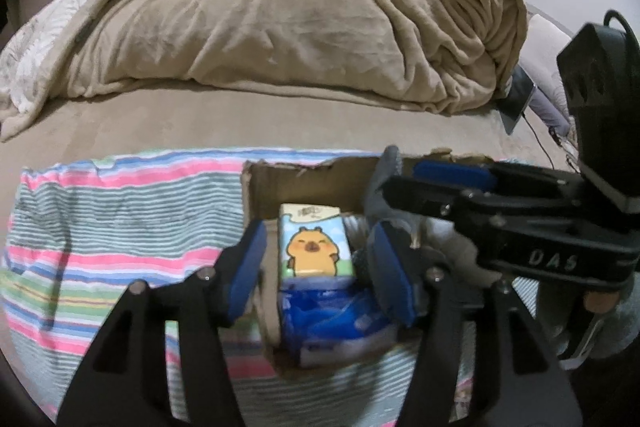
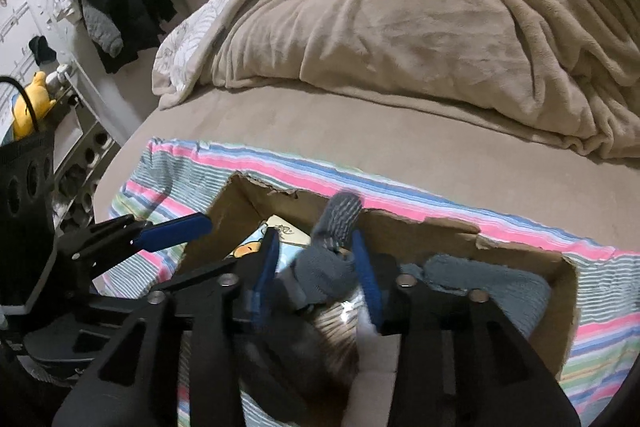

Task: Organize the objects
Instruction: 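Open both tools to release the capybara pack and grey sock into the box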

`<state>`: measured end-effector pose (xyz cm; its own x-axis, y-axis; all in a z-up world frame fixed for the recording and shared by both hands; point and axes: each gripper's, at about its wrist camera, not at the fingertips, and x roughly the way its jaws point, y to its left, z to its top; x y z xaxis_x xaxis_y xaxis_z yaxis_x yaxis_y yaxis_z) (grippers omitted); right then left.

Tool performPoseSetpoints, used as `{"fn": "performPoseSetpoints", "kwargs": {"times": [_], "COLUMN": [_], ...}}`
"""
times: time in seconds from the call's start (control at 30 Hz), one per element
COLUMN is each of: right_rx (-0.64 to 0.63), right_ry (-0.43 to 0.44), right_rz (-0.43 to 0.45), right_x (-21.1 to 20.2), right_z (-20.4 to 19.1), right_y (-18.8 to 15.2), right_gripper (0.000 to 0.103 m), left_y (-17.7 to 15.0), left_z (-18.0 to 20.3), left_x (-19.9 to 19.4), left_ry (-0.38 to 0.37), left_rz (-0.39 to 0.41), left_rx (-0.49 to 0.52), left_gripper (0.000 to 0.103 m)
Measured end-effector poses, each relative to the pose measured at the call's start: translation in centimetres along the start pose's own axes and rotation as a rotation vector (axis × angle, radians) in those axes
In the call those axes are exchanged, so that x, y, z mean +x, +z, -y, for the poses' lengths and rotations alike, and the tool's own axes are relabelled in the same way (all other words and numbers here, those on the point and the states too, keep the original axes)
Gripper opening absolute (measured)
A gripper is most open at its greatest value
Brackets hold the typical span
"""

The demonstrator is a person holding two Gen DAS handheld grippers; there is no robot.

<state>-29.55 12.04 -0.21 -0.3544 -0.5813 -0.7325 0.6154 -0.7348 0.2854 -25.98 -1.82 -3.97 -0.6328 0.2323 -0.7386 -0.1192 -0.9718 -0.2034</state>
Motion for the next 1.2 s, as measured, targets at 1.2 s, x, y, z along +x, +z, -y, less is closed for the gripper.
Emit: {"fn": "performPoseSetpoints", "kwargs": {"times": [1.2], "right_rx": [-0.004], "right_ry": [-0.132], "right_rz": [0.069], "right_x": [-11.8], "right_z": [-2.6], "right_y": [-10.0], "right_gripper": [0.065], "left_y": [-6.4], "left_z": [4.2], "left_x": [-10.9], "left_ry": [0.098], "left_rz": [0.077], "left_rx": [0.004], "left_gripper": [0.082]}}
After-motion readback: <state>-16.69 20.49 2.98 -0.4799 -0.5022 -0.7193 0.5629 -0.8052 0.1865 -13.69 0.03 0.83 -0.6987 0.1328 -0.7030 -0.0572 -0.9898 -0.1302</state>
